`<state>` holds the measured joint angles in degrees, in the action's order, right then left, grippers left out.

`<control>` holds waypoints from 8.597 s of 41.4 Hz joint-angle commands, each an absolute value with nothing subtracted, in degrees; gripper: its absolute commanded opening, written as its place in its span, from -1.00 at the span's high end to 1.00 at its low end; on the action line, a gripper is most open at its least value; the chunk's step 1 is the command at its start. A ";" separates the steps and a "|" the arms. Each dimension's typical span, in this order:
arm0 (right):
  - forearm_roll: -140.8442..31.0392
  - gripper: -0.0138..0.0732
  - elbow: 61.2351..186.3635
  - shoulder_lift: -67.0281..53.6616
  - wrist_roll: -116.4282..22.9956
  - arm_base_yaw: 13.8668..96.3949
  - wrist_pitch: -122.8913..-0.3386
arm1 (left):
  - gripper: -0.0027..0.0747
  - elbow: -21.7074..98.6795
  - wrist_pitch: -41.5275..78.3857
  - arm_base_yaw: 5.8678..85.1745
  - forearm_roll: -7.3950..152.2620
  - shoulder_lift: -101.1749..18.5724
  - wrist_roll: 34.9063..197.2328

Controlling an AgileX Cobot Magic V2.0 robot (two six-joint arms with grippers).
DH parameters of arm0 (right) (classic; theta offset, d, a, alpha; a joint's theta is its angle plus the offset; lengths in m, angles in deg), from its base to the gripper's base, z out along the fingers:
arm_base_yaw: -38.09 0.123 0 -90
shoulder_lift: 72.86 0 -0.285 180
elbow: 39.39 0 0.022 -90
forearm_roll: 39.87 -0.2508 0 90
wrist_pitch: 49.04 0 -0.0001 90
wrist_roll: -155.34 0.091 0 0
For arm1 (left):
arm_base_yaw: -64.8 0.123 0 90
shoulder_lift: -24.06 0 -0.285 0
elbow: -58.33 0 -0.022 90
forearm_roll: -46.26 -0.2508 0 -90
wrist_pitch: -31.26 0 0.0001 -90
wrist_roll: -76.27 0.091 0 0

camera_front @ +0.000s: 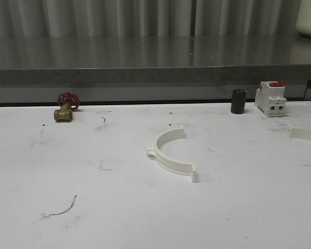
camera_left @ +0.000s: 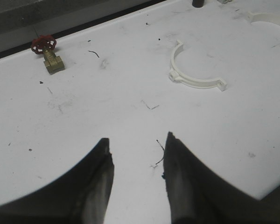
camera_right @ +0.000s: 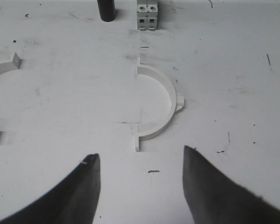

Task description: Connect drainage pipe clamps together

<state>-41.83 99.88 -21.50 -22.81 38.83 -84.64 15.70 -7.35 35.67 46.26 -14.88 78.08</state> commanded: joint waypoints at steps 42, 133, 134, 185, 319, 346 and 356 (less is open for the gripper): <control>-40.82 -0.30 110.43 -12.32 -23.54 38.53 -101.98 | 0.25 16.16 -1.90 35.77 47.07 -13.36 78.10; -45.26 0.25 141.63 39.32 -25.84 36.47 -102.02 | 0.25 16.16 -1.90 35.77 47.07 -13.36 78.10; -45.26 0.25 141.90 39.27 -24.66 37.16 -102.29 | 0.25 16.16 -1.90 35.77 47.07 -13.36 78.10; -41.00 0.25 145.19 44.53 -0.32 57.04 -97.94 | 0.25 16.16 -1.90 35.77 47.07 -13.36 78.10; -42.08 -0.05 147.77 48.36 1.08 59.12 -97.42 | 0.25 16.16 -1.90 35.77 47.07 -13.36 78.10; -47.59 -0.04 141.98 22.20 -26.21 52.60 -94.10 | 0.25 16.16 -1.90 35.77 47.07 -13.36 78.10; -46.57 -0.04 124.95 4.69 -28.96 46.89 -87.26 | 0.25 16.16 -1.90 35.77 47.07 -13.36 78.10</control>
<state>-46.49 128.85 12.01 -27.96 48.24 -92.12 14.60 -6.57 35.67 46.65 -13.15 78.18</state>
